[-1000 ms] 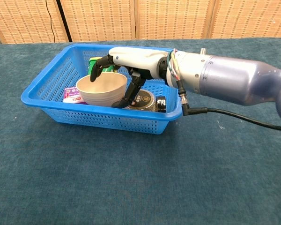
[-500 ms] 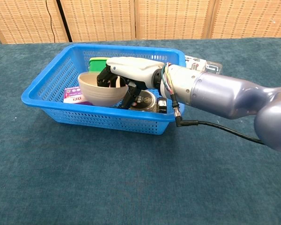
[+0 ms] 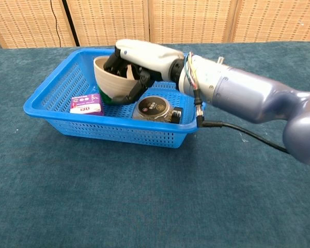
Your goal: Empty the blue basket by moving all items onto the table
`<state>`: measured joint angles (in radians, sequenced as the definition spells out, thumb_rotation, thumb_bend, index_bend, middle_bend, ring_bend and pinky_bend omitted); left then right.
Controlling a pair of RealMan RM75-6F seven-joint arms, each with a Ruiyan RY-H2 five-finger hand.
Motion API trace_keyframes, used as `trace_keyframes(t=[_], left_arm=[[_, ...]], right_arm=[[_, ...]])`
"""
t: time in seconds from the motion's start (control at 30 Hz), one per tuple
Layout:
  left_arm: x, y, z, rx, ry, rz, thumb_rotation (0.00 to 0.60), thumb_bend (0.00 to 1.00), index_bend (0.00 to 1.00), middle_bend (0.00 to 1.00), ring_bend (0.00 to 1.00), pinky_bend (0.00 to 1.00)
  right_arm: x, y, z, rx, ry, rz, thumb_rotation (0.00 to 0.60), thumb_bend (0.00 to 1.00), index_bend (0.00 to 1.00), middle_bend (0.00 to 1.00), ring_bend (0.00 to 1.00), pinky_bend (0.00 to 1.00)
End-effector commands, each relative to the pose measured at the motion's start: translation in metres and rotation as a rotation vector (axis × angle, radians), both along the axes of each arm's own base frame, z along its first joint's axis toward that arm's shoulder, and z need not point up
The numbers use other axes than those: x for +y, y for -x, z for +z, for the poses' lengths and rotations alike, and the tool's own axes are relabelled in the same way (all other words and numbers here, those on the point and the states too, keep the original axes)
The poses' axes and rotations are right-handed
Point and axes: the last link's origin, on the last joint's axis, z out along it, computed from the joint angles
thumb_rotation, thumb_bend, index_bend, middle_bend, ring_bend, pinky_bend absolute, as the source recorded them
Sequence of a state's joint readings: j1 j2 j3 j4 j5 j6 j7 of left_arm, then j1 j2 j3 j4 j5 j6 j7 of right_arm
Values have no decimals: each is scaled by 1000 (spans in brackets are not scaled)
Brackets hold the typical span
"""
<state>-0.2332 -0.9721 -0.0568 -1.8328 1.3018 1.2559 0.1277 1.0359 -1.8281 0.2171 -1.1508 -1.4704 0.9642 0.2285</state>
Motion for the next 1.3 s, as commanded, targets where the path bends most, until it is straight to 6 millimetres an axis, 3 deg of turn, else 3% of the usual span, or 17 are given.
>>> trace_keyframes(t=[0.03,0.23,0.4,0.5,0.6,0.73,0.9,1.1,1.2,1.3], left_arm=[[-2,-1,-1,0,4,-6,600,57,0,0,0,0],[-5,-3,-1,2,7,-17,600,57,0,0,0,0],[-7,-4,-3,4,14,-24,600,58,0,0,0,0],[-8,-5,-4,5,15,-27,600,57,0,0,0,0],[-7,-5,-6,11,20,-28,600,58,0,0,0,0],[-8,-8,-8,19,22,-36,600,58,0,0,0,0],[-9,-10,-9,22,21,-40,600,57,0,0,0,0],[-9,-10,-10,24,23,-37,600,58,0,0,0,0],[-10,-10,-11,26,26,-36,600,57,0,0,0,0],[-10,-9,-11,27,27,-36,600,57,0,0,0,0]], right_arm=[[-3,-4,22,-40,42,6,600,348,645,601,505,629],[-16,-3,70,-94,150,-9,600,362,644,601,505,628],[-45,23,130,-101,282,-94,600,365,644,601,505,628],[-65,61,162,-51,367,-181,600,365,643,601,505,628],[-75,102,173,5,387,-266,600,365,642,601,505,629],[-81,154,178,75,399,-357,600,366,640,600,505,628],[-80,199,175,171,392,-416,600,369,640,599,505,628],[-70,230,161,233,325,-456,600,370,600,567,466,620],[-63,232,151,244,257,-432,600,321,485,444,331,503],[-58,231,145,260,180,-406,600,110,288,227,119,254]])
